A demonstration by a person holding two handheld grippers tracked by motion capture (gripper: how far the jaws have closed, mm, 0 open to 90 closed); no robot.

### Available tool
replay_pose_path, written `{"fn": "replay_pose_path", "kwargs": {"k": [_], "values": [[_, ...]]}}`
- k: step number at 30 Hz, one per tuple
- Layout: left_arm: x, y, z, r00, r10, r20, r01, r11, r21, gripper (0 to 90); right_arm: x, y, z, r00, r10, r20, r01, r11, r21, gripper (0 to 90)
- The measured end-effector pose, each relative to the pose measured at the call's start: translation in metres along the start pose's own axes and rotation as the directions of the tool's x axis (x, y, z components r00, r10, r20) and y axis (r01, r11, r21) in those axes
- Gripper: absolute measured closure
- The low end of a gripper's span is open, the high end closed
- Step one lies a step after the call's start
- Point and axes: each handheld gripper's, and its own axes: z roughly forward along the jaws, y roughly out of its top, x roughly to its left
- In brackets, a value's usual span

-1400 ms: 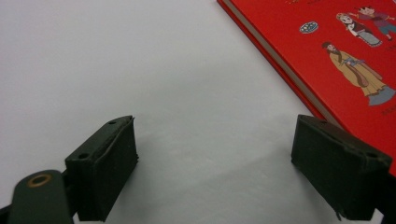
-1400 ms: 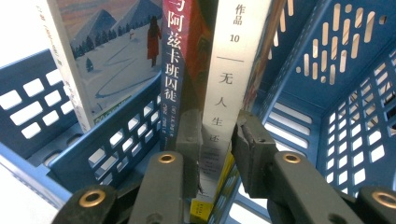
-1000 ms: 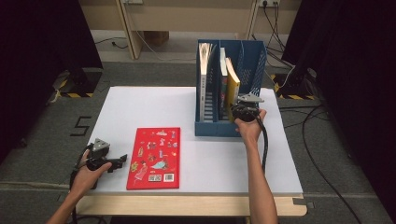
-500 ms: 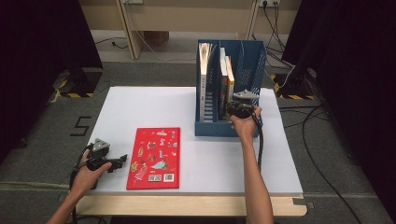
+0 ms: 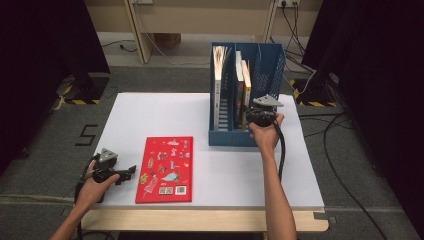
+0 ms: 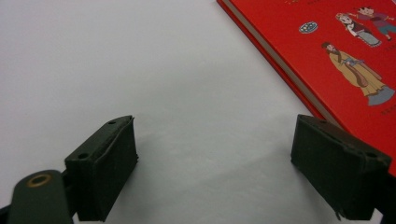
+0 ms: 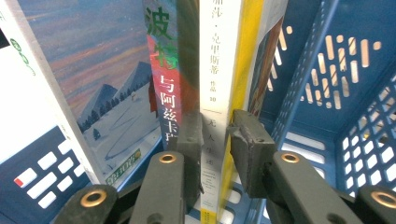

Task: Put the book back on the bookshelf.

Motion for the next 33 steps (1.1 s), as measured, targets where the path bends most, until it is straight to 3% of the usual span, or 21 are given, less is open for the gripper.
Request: {"fn": "replay_pose_path", "kwargs": {"k": [12, 15, 27, 33], "values": [[0.0, 0.0, 0.0, 1.0, 0.0, 0.001, 0.0, 1.0, -0.001, 13.2, 0.004, 0.002, 0.01, 0.9999, 0.003, 0.01, -0.003, 1.0, -0.011, 73.3], [0.0, 0.0, 0.0, 1.0, -0.001, 0.003, 0.001, 1.0, 0.0, 13.3, 0.004, 0.001, 0.008, 0.9999, 0.002, 0.011, -0.002, 1.0, -0.003, 68.7], [0.0, 0.0, 0.0, 1.0, 0.0, 0.005, 0.0, 1.0, -0.001, 13.4, 0.005, -0.001, -0.016, 0.9999, -0.003, 0.012, 0.003, 1.0, -0.006, 55.2], [0.0, 0.0, 0.0, 1.0, 0.0, 0.006, 0.0, 1.0, -0.001, 13.5, 0.007, -0.003, -0.029, 0.9996, 0.029, 0.003, -0.029, 0.999, -0.015, 47.5]]}}
